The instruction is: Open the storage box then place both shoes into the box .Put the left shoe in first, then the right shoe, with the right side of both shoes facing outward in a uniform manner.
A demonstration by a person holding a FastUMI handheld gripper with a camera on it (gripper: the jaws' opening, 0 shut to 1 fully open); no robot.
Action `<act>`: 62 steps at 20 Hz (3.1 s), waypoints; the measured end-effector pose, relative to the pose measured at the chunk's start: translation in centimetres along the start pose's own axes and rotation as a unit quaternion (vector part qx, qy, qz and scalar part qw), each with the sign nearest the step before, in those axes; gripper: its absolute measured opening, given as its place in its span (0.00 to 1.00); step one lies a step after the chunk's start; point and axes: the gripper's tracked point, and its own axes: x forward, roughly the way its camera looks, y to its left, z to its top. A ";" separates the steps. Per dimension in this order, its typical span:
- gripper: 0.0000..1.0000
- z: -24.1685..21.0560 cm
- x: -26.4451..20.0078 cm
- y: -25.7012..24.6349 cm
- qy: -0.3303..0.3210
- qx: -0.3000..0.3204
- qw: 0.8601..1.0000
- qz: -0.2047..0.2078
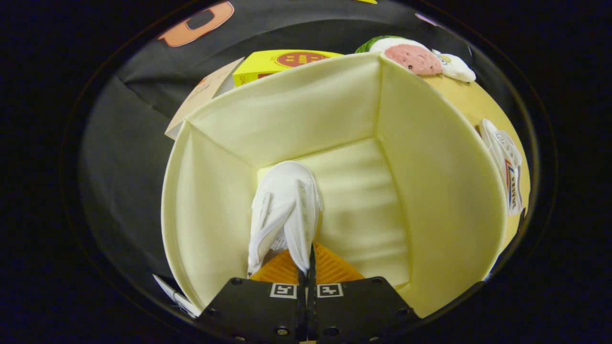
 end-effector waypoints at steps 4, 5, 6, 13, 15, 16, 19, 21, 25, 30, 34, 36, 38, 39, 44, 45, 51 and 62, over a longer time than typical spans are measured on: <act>0.26 -0.1 -1.6 0.7 -0.002 -0.057 0.998 0.025; 0.34 -0.1 -2.5 0.9 -0.005 -0.063 0.997 0.035; 0.40 0.1 -3.4 0.9 -0.008 -0.069 0.997 0.043; 0.88 2.4 -12.2 -2.1 -0.065 -0.134 0.987 0.066; 0.95 3.5 -14.8 -4.5 -0.083 -0.139 0.985 0.062; 0.95 4.4 -15.8 -6.3 -0.095 -0.146 0.983 0.050; 0.95 6.1 -17.4 -12.4 -0.115 -0.146 0.982 0.015; 0.95 7.1 -17.4 -17.2 -0.118 -0.149 0.982 -0.018; 0.95 8.1 -17.0 -26.6 -0.119 -0.136 0.980 -0.084; 0.95 7.9 -15.5 -35.8 -0.092 -0.130 0.978 -0.138; 0.95 8.0 -14.5 -41.6 -0.073 -0.114 0.974 -0.183; 0.94 7.9 -13.9 -42.8 -0.064 -0.100 0.977 -0.180; 0.94 7.5 -12.9 -43.8 -0.048 -0.095 0.978 -0.181; 0.94 7.6 -12.3 -44.6 -0.046 -0.092 0.976 -0.191; 0.80 10.1 -9.2 -45.2 -0.064 -0.055 0.979 -0.187; 0.73 10.0 -8.5 -45.4 -0.056 -0.047 0.980 -0.187; 0.33 11.0 -5.8 -44.8 -0.035 -0.044 0.986 -0.160; 0.02 9.5 -6.4 -44.4 -0.003 0.063 0.995 -0.072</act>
